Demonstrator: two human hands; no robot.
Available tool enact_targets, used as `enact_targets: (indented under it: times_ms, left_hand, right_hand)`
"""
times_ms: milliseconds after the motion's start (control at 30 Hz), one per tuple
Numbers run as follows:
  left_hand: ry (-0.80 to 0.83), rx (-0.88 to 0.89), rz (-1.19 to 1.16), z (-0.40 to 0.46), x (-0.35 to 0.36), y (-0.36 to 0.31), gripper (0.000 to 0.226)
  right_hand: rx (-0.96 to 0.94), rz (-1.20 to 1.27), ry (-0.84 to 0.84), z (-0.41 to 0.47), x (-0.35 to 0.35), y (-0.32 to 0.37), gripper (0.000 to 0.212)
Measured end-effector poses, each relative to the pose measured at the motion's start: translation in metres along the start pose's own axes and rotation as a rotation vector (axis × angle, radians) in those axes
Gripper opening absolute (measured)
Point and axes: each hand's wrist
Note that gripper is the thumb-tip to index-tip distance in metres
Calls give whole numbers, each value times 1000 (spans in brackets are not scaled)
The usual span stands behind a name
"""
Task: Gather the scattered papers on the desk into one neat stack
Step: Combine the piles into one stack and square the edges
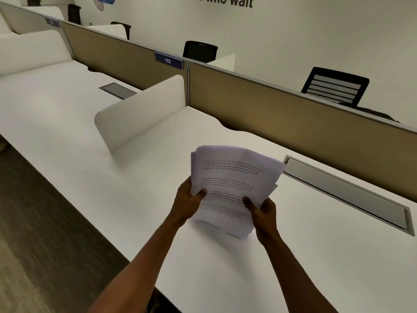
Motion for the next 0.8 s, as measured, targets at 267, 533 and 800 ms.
enact_targets:
  times_ms: [267, 533, 800]
  left_hand:
    - [-51, -76, -117, -7, -11, 9, 51]
    - [-114, -1, -71, -9, -9, 2, 36]
    - [-88, 112, -98, -2, -4, -20, 51]
  right_hand:
    - [-27, -24, 51, -2, 8, -9, 40]
    - [-48, -5, -16, -1, 13, 3, 19]
    - [-227, -26, -36, -5, 0, 36, 33]
Point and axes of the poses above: each hand's wrist, its own z-axis towards the middle knuckle, its own x-axis out of the palm, y = z × x, and after that the axes turned 13 degrees about -z, right-handed
